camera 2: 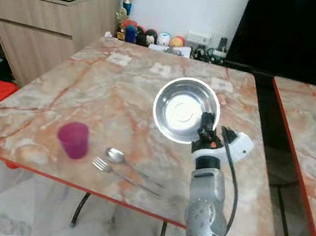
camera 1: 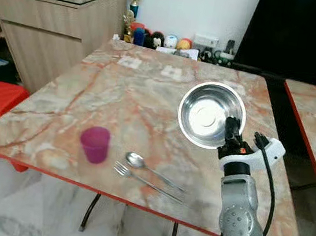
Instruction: Setting the table
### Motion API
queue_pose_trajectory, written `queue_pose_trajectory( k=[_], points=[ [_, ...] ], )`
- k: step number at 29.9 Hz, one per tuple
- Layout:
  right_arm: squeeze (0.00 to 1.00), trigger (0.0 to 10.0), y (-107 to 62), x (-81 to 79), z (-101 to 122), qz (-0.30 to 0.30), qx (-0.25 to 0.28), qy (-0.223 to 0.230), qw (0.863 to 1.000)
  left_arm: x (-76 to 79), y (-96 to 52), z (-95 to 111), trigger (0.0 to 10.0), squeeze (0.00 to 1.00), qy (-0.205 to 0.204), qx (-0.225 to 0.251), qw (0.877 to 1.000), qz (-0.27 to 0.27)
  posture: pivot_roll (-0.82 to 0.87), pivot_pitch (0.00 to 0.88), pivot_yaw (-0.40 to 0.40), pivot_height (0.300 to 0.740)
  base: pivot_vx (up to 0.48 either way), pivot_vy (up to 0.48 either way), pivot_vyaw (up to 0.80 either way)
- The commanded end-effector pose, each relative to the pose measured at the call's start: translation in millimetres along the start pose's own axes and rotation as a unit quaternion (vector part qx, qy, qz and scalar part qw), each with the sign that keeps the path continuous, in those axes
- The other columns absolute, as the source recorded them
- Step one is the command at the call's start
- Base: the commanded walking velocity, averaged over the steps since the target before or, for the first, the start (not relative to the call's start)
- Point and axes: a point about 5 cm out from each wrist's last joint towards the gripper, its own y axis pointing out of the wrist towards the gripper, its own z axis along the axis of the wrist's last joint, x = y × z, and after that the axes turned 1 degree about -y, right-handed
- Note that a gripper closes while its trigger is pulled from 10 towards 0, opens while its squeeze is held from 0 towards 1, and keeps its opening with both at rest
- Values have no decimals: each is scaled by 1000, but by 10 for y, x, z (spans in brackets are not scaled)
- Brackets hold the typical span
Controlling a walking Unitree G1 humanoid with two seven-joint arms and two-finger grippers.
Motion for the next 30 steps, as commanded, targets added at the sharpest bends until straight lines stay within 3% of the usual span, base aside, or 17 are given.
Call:
queue_pose_trajectory(
  k=[1,30],
  points=[
    [0,10000,21,-62,22,9,4,-2,1000,-59,0,17,10000,0,7,2,1000,6,110,74,-52,740,0,-416,-744],
    [0,10000,23,-44,52,-1,22,0,1000,-115,-23,-57,10000,0,14,-14,1000,5,106,91,-39,740,0,-419,-26]
  ],
)
